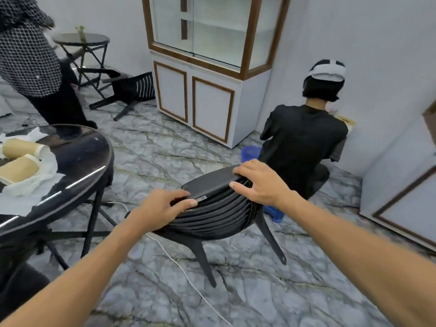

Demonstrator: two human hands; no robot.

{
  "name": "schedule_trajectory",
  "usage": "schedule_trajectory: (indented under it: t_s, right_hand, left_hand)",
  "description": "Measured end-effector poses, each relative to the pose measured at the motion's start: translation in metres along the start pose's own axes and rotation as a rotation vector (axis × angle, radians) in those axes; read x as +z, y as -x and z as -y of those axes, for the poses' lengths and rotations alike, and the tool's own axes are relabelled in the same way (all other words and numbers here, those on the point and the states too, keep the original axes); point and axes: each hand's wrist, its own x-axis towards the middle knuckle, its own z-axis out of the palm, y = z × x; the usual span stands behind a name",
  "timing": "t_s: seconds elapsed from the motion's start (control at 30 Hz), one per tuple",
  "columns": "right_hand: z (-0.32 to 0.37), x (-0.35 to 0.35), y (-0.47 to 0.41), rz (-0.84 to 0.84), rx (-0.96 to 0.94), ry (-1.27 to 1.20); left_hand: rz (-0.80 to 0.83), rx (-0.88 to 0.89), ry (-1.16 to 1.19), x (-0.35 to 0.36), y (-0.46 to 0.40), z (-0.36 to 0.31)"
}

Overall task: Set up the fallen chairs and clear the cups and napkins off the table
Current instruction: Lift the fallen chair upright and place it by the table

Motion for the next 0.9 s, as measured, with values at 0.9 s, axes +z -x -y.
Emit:
schedule_trajectory:
  t_s: [0.9]
  right_hand:
    - [-0.121, 0.007, 0.07, -0.231, 0.076, -0.137]
  left_hand:
    - [-0.057, 0.09, -0.147, 0.073, -0.087, -0.077]
